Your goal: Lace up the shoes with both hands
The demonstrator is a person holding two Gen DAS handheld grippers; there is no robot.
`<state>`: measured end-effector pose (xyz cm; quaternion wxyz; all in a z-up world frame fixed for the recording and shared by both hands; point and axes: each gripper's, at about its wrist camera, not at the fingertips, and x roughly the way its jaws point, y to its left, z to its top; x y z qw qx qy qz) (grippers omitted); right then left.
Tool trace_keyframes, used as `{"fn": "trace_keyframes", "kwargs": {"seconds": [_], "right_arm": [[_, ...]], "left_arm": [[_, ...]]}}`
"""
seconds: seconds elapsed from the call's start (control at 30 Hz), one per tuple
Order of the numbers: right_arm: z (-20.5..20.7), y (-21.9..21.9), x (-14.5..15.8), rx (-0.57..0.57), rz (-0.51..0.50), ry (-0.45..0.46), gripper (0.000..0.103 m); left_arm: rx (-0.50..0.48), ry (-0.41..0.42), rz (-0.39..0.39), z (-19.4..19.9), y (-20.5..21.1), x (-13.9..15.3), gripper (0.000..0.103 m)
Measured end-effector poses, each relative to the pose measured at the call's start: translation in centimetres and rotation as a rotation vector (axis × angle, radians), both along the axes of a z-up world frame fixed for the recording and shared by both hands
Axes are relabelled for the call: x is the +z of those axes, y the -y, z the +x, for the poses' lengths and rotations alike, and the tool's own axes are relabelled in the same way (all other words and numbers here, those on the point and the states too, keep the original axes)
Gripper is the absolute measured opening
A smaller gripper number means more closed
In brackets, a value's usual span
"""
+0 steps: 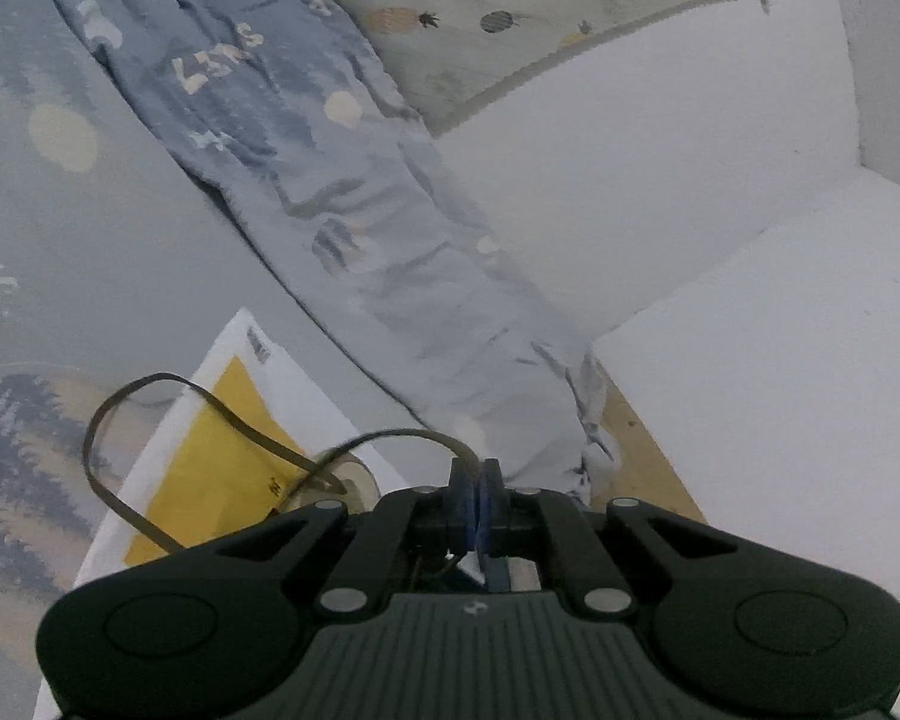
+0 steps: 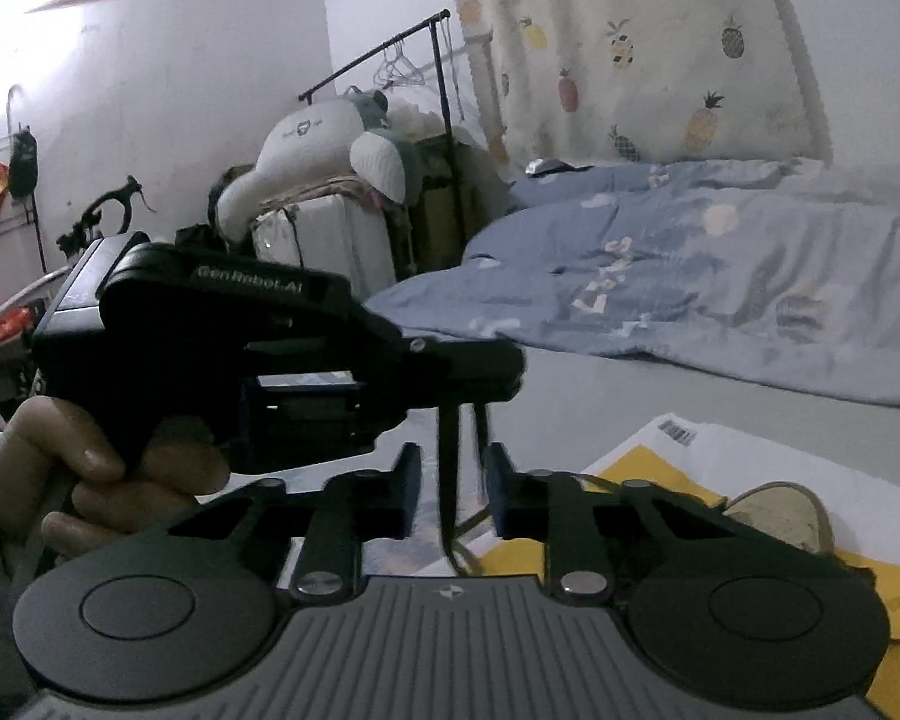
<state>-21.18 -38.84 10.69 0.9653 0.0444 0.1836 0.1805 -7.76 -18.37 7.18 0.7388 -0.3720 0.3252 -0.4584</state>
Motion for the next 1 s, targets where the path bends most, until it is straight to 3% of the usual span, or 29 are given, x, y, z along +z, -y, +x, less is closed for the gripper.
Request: {"fn": "trace_keyframes", "kwargs": {"seconds": [0.1,0.2,0.33,0.6,0.87,0.97,1.0], "right_arm": [[-0.2,-0.6,0.0,-0.016,-0.045,0.011,0.001],[-0.4,-1.4,-0.5,0.003,-0.127,-0.004,0.001],[-0.2,-2.1,-1.5,0.021,-0.183,-0.048,0.000],[0.0,-1.9,-1.6,0.015,-0.155,-0.067,0.000],[0.2,-1.1,-1.5,-0.015,-0.093,-0.067,0.002],[-0.3,-0.1,-0.8,-0.047,-0.050,-0.055,0.011],[-0.6,0.5,-0.3,-0.066,-0.029,-0.045,0.019]], "left_arm": [[0.053,0.020,-0.018,0.0,-0.8,0.2,0.000],[0.173,0.041,-0.072,0.3,-3.0,0.6,0.000],[0.315,0.119,-0.034,0.2,-5.0,1.6,0.000],[0.349,0.264,0.097,-0.8,-4.0,3.3,0.000],[0.388,0.292,0.142,-1.1,-2.9,3.8,0.000],[0.420,0.293,0.169,-1.3,-2.5,3.8,0.000],[0.423,0.295,0.177,-1.4,-2.3,3.8,0.000]]}}
